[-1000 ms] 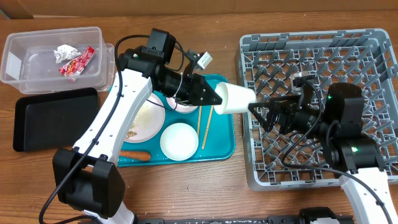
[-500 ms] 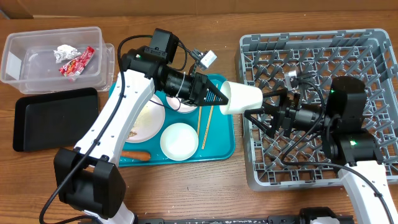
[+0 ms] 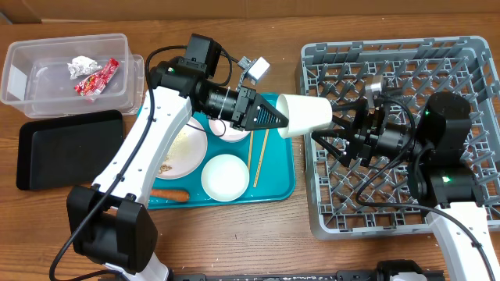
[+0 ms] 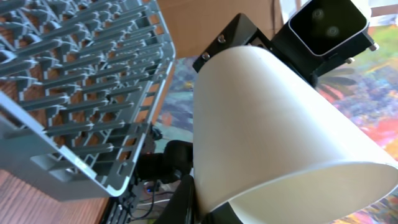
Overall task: Sort waste into correct bins and load items into the dishwasher
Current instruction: 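Grasp the cup with the right gripper and release the left gripper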
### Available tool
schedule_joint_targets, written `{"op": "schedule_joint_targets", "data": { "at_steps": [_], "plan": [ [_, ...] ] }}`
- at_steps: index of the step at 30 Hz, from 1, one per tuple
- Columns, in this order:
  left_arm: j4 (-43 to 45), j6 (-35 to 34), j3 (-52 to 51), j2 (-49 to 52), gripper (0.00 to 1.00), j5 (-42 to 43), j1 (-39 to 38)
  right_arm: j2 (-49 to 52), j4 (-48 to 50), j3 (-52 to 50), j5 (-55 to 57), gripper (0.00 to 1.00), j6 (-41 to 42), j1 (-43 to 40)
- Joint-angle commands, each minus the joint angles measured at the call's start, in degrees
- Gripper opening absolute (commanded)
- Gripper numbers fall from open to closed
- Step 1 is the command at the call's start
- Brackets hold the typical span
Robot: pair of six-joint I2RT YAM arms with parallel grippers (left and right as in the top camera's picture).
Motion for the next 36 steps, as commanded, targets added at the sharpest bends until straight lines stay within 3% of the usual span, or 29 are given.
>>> {"op": "schedule_joint_targets", "data": {
  "at_steps": [1, 10, 18, 25, 36],
  "plan": [
    [0.7, 1.53, 1.05, 0.31, 0.05, 10.29, -3.96, 0.11, 1.22, 1.16, -4.81, 0.87, -0.13, 1.7],
    [0.68, 1.53, 1.05, 0.31, 0.04, 9.14, -5.14, 4.07, 2.23, 1.16, 0.42, 0.92, -0.24, 1.03],
    [0.07, 1.53, 1.05, 0.31, 0.04, 4.81, -4.87, 4.57, 2.58, 1.16, 0.37, 0.94, -0.04, -6.16],
    [0.33, 1.57, 1.05, 0.31, 0.04, 2.97, -4.83, 4.94, 5.27, 1.16, -15.19, 1.0, -0.33, -9.51],
    [0.55, 1.57, 1.05, 0.31, 0.04, 3.06, -5.03, 7.48, 5.25, 1.05, -21.86, 0.97, -0.31, -8.24]
  ]
}}
